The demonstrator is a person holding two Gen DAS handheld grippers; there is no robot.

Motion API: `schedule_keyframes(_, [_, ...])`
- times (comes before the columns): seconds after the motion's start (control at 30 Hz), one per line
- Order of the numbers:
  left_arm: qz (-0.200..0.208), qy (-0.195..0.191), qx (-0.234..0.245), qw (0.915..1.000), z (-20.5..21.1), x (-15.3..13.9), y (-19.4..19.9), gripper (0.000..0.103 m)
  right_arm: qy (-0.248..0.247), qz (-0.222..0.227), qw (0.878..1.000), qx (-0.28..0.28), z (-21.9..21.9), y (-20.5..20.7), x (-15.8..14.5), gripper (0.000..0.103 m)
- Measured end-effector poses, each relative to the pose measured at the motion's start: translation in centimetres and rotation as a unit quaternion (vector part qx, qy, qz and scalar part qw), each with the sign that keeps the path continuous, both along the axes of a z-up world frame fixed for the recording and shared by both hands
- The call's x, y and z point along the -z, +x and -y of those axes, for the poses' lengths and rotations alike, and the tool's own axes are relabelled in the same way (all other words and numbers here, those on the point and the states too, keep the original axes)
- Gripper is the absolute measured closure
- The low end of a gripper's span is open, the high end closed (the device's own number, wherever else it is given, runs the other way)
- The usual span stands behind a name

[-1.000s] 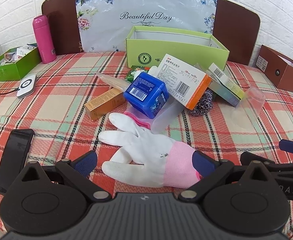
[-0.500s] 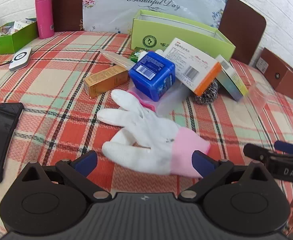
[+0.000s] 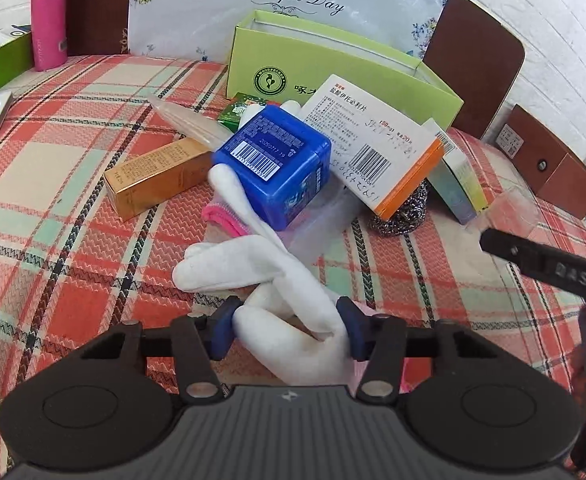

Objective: Organize objects
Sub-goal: 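Reach the left tool to the white-and-pink glove and grasp it, then lift the glove with the left tool while the right tool grasps the clear cup, then lower glove and cup into the lime-green box and open both tools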

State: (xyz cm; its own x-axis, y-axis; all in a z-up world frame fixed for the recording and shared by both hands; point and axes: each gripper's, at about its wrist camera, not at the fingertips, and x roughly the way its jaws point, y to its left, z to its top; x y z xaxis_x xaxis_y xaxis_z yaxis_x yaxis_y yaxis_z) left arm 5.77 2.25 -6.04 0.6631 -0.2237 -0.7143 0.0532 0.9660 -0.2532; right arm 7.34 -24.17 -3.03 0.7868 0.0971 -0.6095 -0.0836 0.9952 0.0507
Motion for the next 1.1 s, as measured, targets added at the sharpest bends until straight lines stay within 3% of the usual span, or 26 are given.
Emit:
schedule_keyframes(0.13, [0.011, 0.003, 0.001, 0.9999, 0.3, 0.3, 0.1, 0.048, -0.015, 0.009, 1.000, 0.003, -0.3, 1.4, 0.3, 0.016])
schedule_keyframes(0.17, [0.012, 0.002, 0.002, 0.9999, 0.3, 0.2, 0.2, 0.054, -0.012, 0.008, 1.000, 0.003, -0.3, 1.8, 0.4, 0.025])
schedule_keyframes(0.2, [0.010, 0.000, 0.003, 0.9999, 0.3, 0.2, 0.3, 0.068, -0.013, 0.002, 1.000, 0.003, -0.3, 2.1, 0.7, 0.032])
schedule_keyframes(0.23, [0.006, -0.007, 0.003, 1.0000, 0.1, 0.2, 0.4, 0.071, -0.015, -0.006, 1.000, 0.005, -0.3, 2.3, 0.9, 0.050])
schedule_keyframes(0.3, [-0.002, -0.035, 0.001, 0.9994, -0.8, 0.2, 0.3, 0.082, -0.007, -0.010, 1.000, 0.001, -0.1, 2.1, 1.0, 0.051])
schedule_keyframes(0.47, [-0.012, -0.075, 0.035, 0.9965, -1.4, -1.2, -1.0, 0.088, 0.008, -0.013, 0.999, -0.047, -0.3, -0.7, 0.0, 0.052])
schedule_keyframes(0.57, [0.025, -0.072, 0.072, 0.9945, -0.9, -4.0, -1.8, 0.088, 0.017, 0.008, 0.996, -0.089, -0.8, -2.3, -2.1, 0.052])
schedule_keyframes(0.7, [0.099, -0.064, 0.083, 0.9896, -1.0, -8.6, -1.0, 0.088, 0.044, 0.053, 0.991, -0.112, -0.9, -2.5, -5.4, 0.052])
schedule_keyframes(0.9, [0.187, -0.053, 0.045, 0.9800, -1.6, -14.3, 3.8, 0.088, 0.096, 0.096, 0.982, -0.130, -1.3, 1.1, -9.8, 0.052])
schedule_keyframes(1.1, [0.227, -0.074, 0.009, 0.9710, -1.8, -16.8, 10.6, 0.088, 0.093, 0.147, 0.978, -0.112, -3.2, 6.8, -12.7, 0.051])
